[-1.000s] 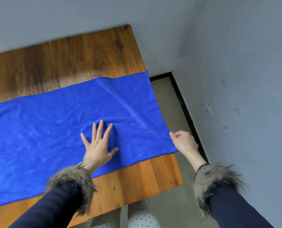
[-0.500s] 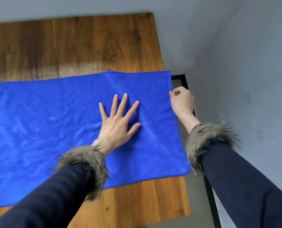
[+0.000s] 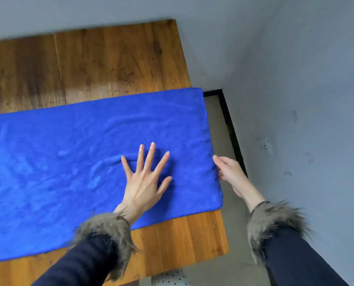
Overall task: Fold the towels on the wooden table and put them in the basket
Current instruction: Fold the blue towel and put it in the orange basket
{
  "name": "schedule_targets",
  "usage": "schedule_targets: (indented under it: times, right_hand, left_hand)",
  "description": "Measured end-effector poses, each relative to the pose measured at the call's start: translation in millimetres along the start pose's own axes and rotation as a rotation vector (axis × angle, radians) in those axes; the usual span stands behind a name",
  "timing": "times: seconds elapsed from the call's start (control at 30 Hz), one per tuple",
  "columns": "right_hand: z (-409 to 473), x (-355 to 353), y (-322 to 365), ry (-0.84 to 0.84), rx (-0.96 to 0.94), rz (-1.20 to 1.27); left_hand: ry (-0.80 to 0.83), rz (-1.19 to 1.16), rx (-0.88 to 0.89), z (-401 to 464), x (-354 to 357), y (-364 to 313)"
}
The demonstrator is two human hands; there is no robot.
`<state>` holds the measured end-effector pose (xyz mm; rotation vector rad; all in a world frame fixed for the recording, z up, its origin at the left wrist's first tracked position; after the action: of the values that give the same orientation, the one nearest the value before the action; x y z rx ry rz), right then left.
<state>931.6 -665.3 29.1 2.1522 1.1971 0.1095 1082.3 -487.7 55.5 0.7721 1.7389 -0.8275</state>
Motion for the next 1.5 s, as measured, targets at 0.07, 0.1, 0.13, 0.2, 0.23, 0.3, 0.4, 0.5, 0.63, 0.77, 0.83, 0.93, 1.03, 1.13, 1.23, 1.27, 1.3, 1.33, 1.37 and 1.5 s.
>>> schedule_targets:
  times: [0.07,0.1,0.13,0.2,0.23,0.3,0.4,0.5,0.63,0.77,0.83,0.93,1.03,1.13,1.23,1.27,1.3,1.33,1.37,1.5]
  right_hand:
    - [-16,-5,-19,-0.009,0.034,0.007]
    - [-21,-7,-27,-0.012,0.044,-0.002]
    - [-27,-9,-34,-0.015,0.051,-0.016]
    - [-36,-14,-42,-0.051,0.057,-0.032]
    - [-40,-18,-44,-0.076,0.059,-0.045]
    - [-48,-23,-43,-0.098,0.059,-0.107]
    - [-61,-21,-34,-0.095,0.029,-0.205]
    - [-78,-9,-11,-0.132,-0.036,-0.213]
    - [-106,37,33,-0.111,-0.142,-0.219]
    - [-133,106,78,-0.007,-0.241,-0.200]
    - [-145,150,97,0.045,-0.303,-0.198]
    - [-158,216,118,0.110,-0.375,-0.233]
    - [-170,280,130,0.177,-0.420,-0.267]
    - [-169,335,121,0.290,-0.355,-0.329]
    - [-156,358,104,0.286,-0.284,-0.441]
    - [-148,357,101,0.255,-0.266,-0.461]
    - [-141,353,101,0.215,-0.259,-0.480]
    - [-132,348,104,0.168,-0.266,-0.505]
    - [-124,341,109,0.121,-0.288,-0.538]
    - [-94,313,149,-0.081,-0.429,-0.712]
  left_hand:
    - [0.051,0.001,-0.021,-16,8,-4]
    - [0.080,0.007,-0.023,-23,11,-5]
    - [0.111,0.015,-0.019,-28,14,-7]
    - [0.173,0.026,-0.011,-33,19,-8]
    - [0.198,0.022,-0.016,-33,20,-7]
    - [0.216,0.003,-0.020,-30,18,-7]
    - [0.209,-0.065,-0.015,-30,13,-8]
    - [0.134,-0.255,-0.056,-38,-1,-7]
    - [0.026,-1.034,-0.401,-56,-23,24]
    - [0.081,-1.598,-0.624,-77,-38,56]
    - [0.072,-1.689,-0.633,-91,-49,83]
    - [0.010,-1.838,-0.666,-114,-61,133]
    - [-0.029,-1.884,-0.714,-143,-63,188]
    - [0.022,-1.835,-0.809,-172,-48,229]
    - [0.104,-1.740,-0.940,-191,-23,252]
    - [0.136,-1.683,-0.955,-193,-16,256]
    - [0.157,-1.622,-0.961,-194,-11,258]
    - [0.159,-1.564,-0.958,-193,-8,260]
    - [0.142,-1.512,-0.952,-190,-6,262]
    - [0.056,-1.243,-0.916,-171,-14,270]
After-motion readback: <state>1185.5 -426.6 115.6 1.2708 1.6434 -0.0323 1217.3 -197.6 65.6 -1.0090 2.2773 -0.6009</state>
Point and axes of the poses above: each hand's wrist, its own z-axis towards the middle knuckle, its own x-axis out of the palm, y = z × x, the point moved 7 cm from there along z, towards the middle knuckle
